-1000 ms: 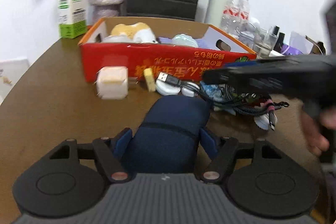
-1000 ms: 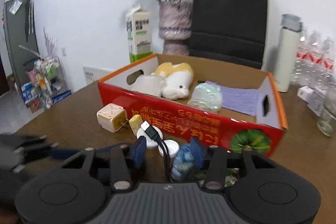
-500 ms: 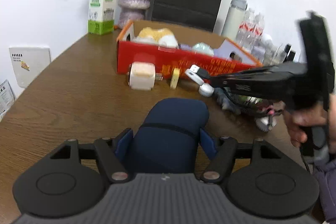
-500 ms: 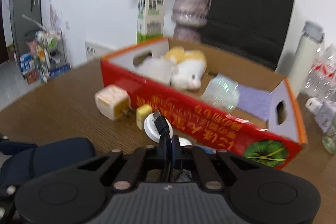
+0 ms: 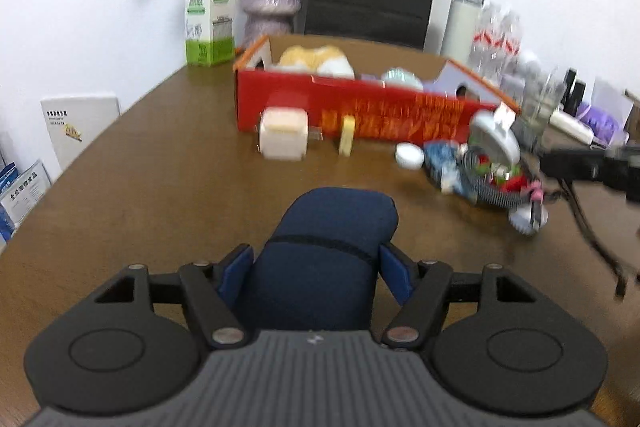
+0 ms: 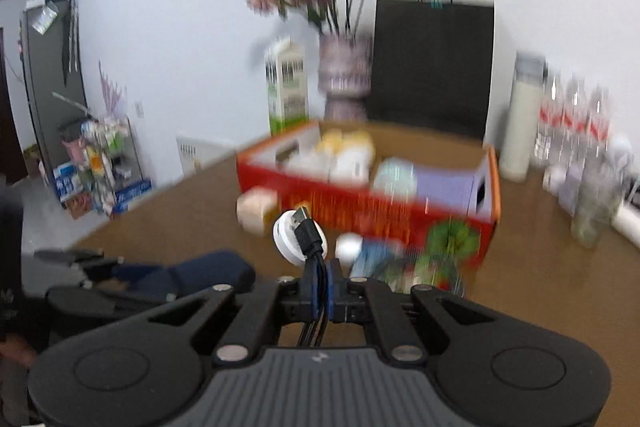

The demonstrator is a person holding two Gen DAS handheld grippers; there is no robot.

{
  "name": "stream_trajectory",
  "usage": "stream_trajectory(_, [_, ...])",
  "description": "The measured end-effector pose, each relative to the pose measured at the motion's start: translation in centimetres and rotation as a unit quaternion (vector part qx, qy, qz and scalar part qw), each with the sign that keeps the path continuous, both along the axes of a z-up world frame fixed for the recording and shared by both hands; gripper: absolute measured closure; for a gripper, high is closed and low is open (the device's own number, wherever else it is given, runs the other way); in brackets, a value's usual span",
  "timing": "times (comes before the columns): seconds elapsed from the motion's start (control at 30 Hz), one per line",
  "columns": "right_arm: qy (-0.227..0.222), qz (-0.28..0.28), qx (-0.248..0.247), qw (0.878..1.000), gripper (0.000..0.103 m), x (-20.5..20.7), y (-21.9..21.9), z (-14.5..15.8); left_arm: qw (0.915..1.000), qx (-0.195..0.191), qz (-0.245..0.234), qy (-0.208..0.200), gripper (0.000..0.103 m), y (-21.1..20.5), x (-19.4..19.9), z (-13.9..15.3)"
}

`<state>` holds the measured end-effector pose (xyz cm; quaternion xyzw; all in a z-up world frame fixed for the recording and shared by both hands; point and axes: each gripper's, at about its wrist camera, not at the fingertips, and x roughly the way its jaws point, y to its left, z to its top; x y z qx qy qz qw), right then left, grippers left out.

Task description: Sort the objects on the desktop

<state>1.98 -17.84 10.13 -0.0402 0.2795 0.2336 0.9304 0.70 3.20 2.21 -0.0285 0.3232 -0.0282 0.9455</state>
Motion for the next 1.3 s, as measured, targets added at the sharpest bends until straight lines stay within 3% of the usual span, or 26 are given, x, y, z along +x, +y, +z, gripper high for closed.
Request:
stream_trajectory(0.13, [0.040,-0.009,0.016,0.999,0.100,-0.4,-0.6,-2.4,0.9981,0.053,-0.013,-0.029,0.020,-1.0,-1.6,0.0])
stream_trajectory(0.2, [0.048,-0.015,0.023,0.998,0.100,-0.6,-1.0,-2.8,0.9956,0.056,-0.038,-0.065,0.020,-1.3,-3.3,0.9])
stream_trajectory(0.27, [0.053,-0.005,0.032,0.998,0.100,-1.0,-1.3,-2.8,0.9901,0.043,-0.096,-0.093,0.020,-1.9,-4.6,1.9])
stream_trajectory(0.3, [0.054,0.001,0.036,0.998,0.099,-1.2,-1.3,-2.7,0.9864,0.030,-0.128,-0.099,0.022,-2.2,-4.9,2.2])
stream_trajectory(0.4, [0.059,0.014,0.050,0.997,0.099,-1.8,-1.4,-2.4,0.9806,-0.043,-0.176,-0.076,0.044,-2.0,-4.0,2.5])
stream_trajectory(0.43, [0.061,0.014,0.055,0.996,0.099,-2.1,-1.5,-2.3,0.9806,-0.071,-0.173,-0.061,0.052,-1.8,-3.4,2.4])
stream_trajectory(0.53, [0.069,0.015,0.072,0.995,0.099,-2.8,-2.0,-2.4,0.9736,-0.155,-0.163,-0.041,0.052,-0.9,-2.4,2.1])
stream_trajectory(0.63, [0.075,0.012,0.084,0.994,0.099,-3.2,-2.3,-2.6,0.9670,-0.194,-0.163,-0.027,0.055,-0.6,-1.9,1.7])
stream_trajectory(0.67, [0.077,0.012,0.091,0.993,0.099,-3.2,-2.4,-2.7,0.9647,-0.206,-0.163,-0.018,0.065,-0.6,-1.6,1.4])
stream_trajectory(0.7, [0.079,0.014,0.096,0.992,0.099,-3.2,-2.4,-2.8,0.9609,-0.223,-0.163,-0.009,0.083,-0.5,-1.2,1.0])
stream_trajectory(0.8, [0.088,0.010,0.109,0.990,0.100,-3.1,-2.5,-3.2,0.9548,-0.255,-0.153,0.004,0.092,-0.1,-0.6,0.1])
stream_trajectory(0.93, [0.096,-0.021,0.110,0.989,0.100,-2.8,-3.2,-3.7,0.9594,-0.246,-0.137,-0.002,0.092,0.5,-1.1,0.1])
stream_trajectory(1.07, [0.082,-0.053,0.110,0.989,0.100,-3.0,-4.3,-3.4,0.9722,-0.201,-0.120,-0.008,0.092,0.6,-1.3,1.3])
stream_trajectory(1.3, [-0.005,-0.056,0.134,0.989,0.102,-2.8,-6.3,3.7,0.9731,-0.160,-0.142,-0.086,0.092,1.9,1.0,9.4])
